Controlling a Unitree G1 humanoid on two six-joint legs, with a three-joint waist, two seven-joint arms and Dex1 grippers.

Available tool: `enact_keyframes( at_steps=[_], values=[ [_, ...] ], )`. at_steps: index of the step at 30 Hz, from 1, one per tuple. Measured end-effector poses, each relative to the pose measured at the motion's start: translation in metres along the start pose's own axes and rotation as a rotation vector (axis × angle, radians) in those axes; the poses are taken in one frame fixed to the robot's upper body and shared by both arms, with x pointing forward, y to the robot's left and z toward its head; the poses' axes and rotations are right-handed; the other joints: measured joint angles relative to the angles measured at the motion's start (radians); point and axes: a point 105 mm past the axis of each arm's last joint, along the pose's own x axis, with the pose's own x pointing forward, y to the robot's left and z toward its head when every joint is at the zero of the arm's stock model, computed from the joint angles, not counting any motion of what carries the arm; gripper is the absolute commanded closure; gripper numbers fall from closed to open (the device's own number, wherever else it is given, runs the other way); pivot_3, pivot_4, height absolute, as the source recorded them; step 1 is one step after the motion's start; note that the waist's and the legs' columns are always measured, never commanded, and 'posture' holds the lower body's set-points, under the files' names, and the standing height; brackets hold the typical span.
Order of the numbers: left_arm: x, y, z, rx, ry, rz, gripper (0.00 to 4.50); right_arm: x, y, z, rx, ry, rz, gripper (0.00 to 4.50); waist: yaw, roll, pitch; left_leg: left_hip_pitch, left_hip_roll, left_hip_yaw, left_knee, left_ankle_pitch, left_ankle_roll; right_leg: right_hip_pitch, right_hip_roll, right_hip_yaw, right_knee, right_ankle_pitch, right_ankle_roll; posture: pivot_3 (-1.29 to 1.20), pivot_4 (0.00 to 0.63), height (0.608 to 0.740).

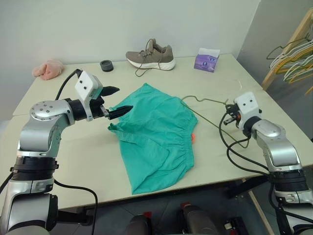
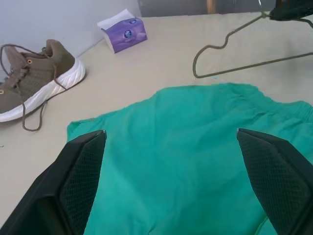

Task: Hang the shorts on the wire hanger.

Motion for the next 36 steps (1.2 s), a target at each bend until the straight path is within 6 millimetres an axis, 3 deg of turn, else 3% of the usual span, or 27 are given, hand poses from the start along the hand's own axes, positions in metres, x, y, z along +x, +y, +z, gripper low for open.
enact_keyframes(
  at_steps=[4, 8, 12, 16, 23, 31, 36],
  values=[
    [0.002, 0.002, 0.007, -0.053, -0.038, -0.026, 0.02, 0.002, 0.017, 0.039, -0.173, -0.156, 0.069, 4.50, 0.000, 0.000, 0.000, 0.000, -0.001, 0.000, 0.000, 0.000, 0.000, 0.000, 0.000, 0.000, 0.000, 0.000, 0.000, -0.17, 0.113, 0.740],
    [0.005, -0.012, 0.010, -0.125, -0.040, -0.164, 0.02, -0.002, 0.038, 0.081, -0.350, -0.344, 0.156, 4.50, -0.001, 0.000, 0.000, 0.000, -0.001, 0.000, 0.000, 0.000, 0.000, 0.000, 0.000, 0.000, 0.000, 0.000, 0.000, -0.17, 0.113, 0.740],
    [0.005, -0.022, 0.002, -0.140, 0.016, -0.259, 0.02, -0.007, 0.060, 0.096, -0.445, -0.444, 0.260, 4.50, -0.002, 0.000, 0.001, 0.000, -0.001, 0.000, 0.001, 0.000, 0.000, 0.000, 0.001, 0.000, 0.000, 0.000, 0.000, -0.17, 0.114, 0.740],
    [0.009, -0.017, -0.010, -0.149, 0.080, -0.270, 0.02, -0.016, 0.082, 0.116, -0.521, -0.564, 0.352, 4.50, -0.002, -0.001, 0.001, 0.000, -0.001, 0.000, 0.001, 0.000, 0.000, 0.000, 0.001, 0.000, 0.000, 0.000, 0.000, -0.18, 0.116, 0.740],
    [-0.003, -0.037, -0.031, -0.161, 0.193, -0.426, 0.02, -0.022, 0.092, 0.125, -0.566, -0.628, 0.397, 4.50, -0.006, -0.002, 0.003, 0.000, -0.001, 0.000, 0.001, 0.000, 0.000, 0.000, 0.000, 0.000, 0.000, 0.003, -0.005, -0.19, 0.114, 0.740],
    [-0.003, -0.042, -0.032, -0.153, 0.206, -0.456, 0.02, -0.023, 0.095, 0.134, -0.575, -0.665, 0.404, 4.50, -0.008, -0.002, 0.003, 0.000, -0.001, 0.000, 0.001, 0.000, 0.000, 0.000, 0.000, 0.000, 0.000, 0.002, -0.005, -0.19, 0.112, 0.740],
    [0.001, -0.043, -0.034, -0.152, 0.209, -0.454, 1.19, -0.024, 0.097, 0.136, -0.570, -0.674, 0.406, 4.50, -0.009, -0.002, 0.003, 0.000, -0.001, 0.000, 0.001, 0.000, 0.000, 0.000, 0.000, 0.000, 0.000, 0.003, -0.005, -0.19, 0.111, 0.740]
  ],
)
